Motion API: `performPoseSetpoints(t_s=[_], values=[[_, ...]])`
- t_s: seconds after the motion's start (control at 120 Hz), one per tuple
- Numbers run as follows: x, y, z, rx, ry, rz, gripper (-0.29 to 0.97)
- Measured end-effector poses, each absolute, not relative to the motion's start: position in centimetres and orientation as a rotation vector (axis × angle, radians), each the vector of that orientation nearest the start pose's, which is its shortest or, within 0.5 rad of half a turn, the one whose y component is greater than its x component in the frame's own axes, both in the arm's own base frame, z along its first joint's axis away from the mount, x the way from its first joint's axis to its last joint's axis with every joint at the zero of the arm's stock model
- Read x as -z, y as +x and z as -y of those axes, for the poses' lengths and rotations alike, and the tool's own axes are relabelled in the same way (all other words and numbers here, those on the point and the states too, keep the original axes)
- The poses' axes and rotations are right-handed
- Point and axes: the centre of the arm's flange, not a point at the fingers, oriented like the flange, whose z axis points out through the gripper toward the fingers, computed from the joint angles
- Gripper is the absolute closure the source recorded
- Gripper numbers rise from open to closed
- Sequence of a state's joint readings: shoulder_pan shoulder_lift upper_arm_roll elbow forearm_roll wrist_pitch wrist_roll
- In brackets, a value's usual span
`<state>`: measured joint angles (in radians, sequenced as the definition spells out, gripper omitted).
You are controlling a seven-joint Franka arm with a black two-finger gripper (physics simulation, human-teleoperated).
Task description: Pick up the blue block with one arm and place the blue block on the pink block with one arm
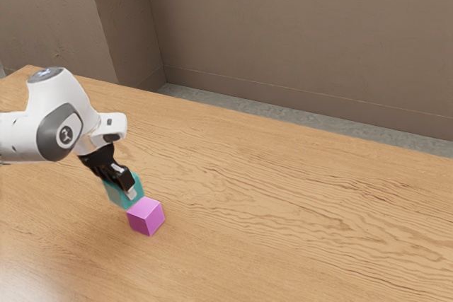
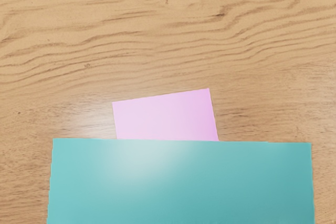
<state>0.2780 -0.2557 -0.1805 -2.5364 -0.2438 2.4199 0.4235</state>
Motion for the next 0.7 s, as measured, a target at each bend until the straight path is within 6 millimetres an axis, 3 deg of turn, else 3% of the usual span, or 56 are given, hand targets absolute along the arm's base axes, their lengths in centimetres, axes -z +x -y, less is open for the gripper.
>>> performPoseSetpoints(t_s=[0.3, 0.7], values=[[-37.1, 44.8, -1.2, 0.223, -3.214, -0.122, 0.35], [-34.8, 47.0, -1.8, 0.134, -3.226, 0.123, 0.35]])
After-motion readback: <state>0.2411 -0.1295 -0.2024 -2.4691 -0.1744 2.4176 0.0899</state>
